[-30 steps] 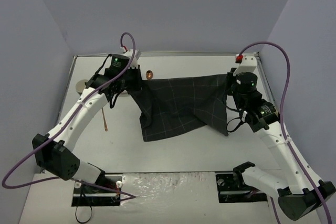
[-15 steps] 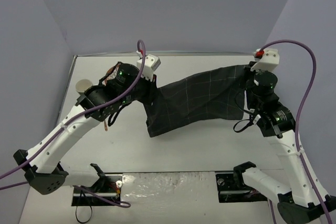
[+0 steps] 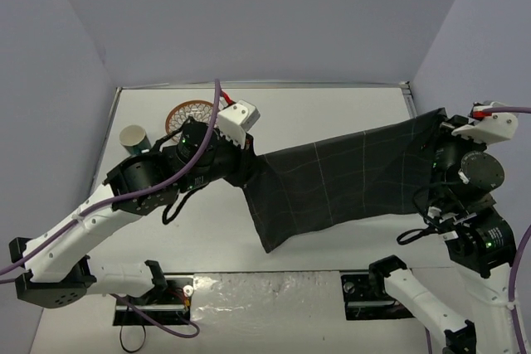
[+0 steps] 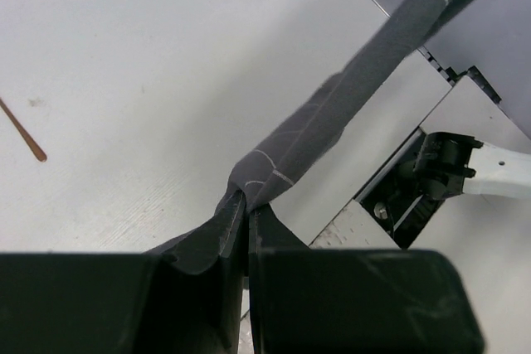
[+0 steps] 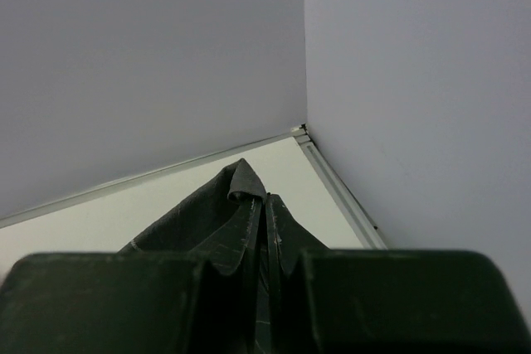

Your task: Set the dinner table for one person

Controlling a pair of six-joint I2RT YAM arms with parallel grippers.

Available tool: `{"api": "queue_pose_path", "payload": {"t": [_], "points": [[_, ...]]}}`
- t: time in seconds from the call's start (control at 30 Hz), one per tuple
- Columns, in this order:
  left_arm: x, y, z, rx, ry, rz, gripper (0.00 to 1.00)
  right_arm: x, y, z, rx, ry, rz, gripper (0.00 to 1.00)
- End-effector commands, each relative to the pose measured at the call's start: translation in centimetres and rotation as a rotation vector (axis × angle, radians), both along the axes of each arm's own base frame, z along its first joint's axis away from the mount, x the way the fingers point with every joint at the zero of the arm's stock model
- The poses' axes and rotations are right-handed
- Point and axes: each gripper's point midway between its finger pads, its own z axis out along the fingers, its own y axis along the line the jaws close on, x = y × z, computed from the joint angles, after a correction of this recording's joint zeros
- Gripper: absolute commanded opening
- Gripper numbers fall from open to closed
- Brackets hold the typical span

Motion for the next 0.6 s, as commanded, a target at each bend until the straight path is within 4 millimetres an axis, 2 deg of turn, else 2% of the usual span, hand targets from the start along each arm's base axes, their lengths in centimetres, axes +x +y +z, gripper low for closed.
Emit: {"api": "queue_pose_path", "payload": {"t": [0.0, 0.07, 0.17, 0.2, 0.23, 0.27, 0.33, 0.4, 0.5, 0.57], "points": [[4.6, 0.8, -2.5, -0.021, 0.067, 0.16, 0.0, 3.4, 0.0, -1.8, -0.011, 0.08, -0.082, 0.0], [7.2, 0.7, -3.7, -0.077, 0.091, 0.202, 0.0, 4.9, 0.3, -3.8, -0.028, 0.143, -0.1, 0.0], [11.3, 1.0, -9.2, -0.01, 0.162, 0.258, 0.0, 8.4, 0.5, -8.1, -0.08, 0.276, -0.142, 0.0], [12.7, 1.1, -10.4, 0.011, 0.171, 0.275, 0.0, 9.3, 0.4, -9.2, -0.085, 0.301, -0.14, 0.0], [13.7, 1.3, -11.1, 0.017, 0.174, 0.283, 0.0, 10.9, 1.0, -10.7, -0.088, 0.331, -0.106, 0.0], [13.9, 1.2, -11.3, 0.026, 0.172, 0.281, 0.0, 11.1, 1.0, -11.5, -0.091, 0.348, -0.104, 0.0], [16.6, 0.7, -15.5, 0.094, 0.223, 0.301, 0.0, 14.1, 0.5, -15.8, -0.056, 0.423, -0.061, 0.0], [18.5, 0.7, -18.4, 0.128, 0.263, 0.322, 0.0, 15.9, -1.0, -18.9, -0.017, 0.463, -0.058, 0.0], [20.4, 0.6, -20.9, 0.142, 0.3, 0.34, 0.0, 18.0, -1.4, -20.8, -0.005, 0.457, -0.035, 0.0], [22.2, 0.8, -23.0, 0.165, 0.325, 0.367, 0.0, 19.8, -1.7, -23.1, -0.007, 0.485, -0.006, 0.0]]}}
